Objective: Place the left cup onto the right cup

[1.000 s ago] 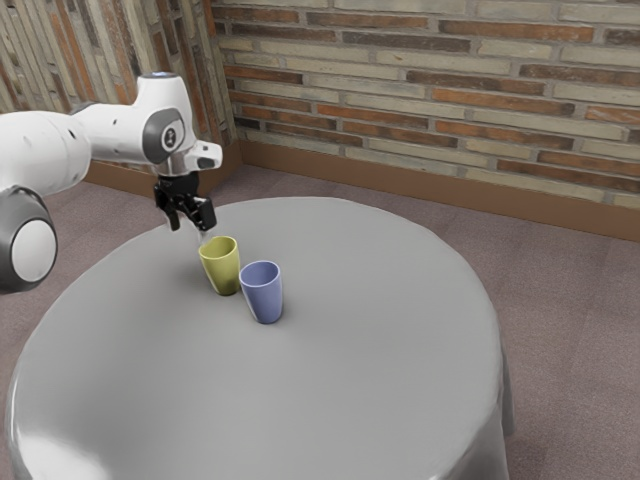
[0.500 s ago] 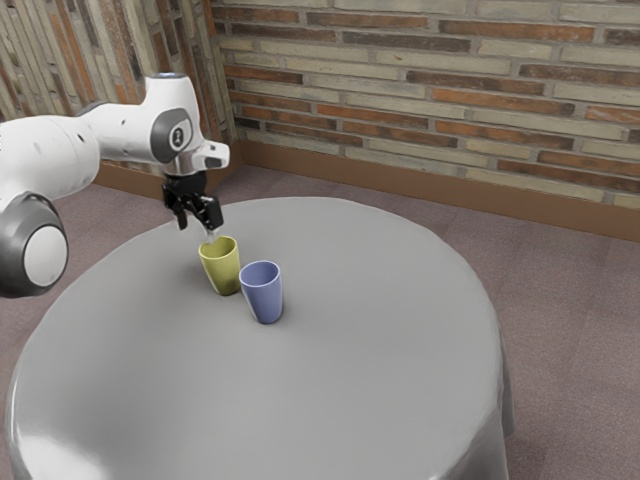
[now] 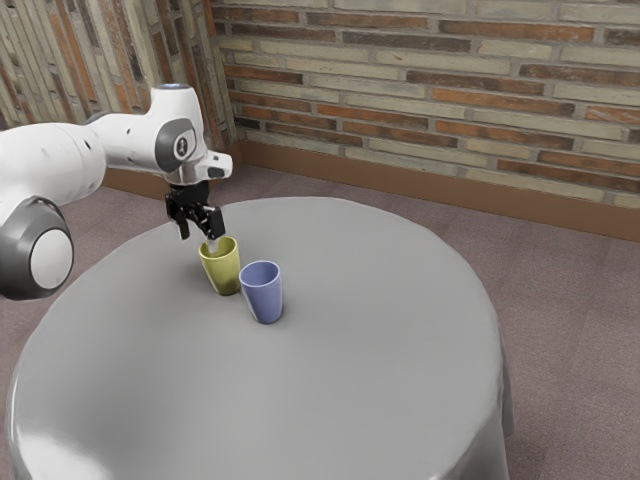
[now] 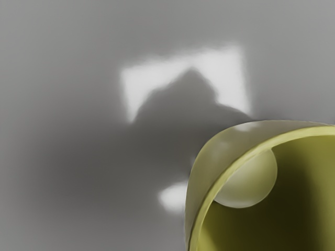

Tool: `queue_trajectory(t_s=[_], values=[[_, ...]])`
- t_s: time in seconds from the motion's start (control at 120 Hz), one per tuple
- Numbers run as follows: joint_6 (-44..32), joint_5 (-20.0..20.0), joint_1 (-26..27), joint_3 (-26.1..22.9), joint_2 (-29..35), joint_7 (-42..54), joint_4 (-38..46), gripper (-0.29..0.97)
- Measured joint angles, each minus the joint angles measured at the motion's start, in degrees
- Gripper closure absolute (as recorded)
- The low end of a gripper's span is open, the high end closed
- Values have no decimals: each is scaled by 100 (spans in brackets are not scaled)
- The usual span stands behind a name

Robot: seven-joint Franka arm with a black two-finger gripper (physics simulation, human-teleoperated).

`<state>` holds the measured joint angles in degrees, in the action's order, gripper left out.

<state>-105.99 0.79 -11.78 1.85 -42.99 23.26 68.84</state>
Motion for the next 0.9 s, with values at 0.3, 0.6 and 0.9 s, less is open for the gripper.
queue_trajectory(t_s=[0.3, 0.6, 0.9], values=[[-13, 0, 0, -38, -31, 5, -6, 10], [-16, 0, 0, -53, -31, 8, -9, 20], [-21, 0, 7, -67, -31, 9, -9, 32]])
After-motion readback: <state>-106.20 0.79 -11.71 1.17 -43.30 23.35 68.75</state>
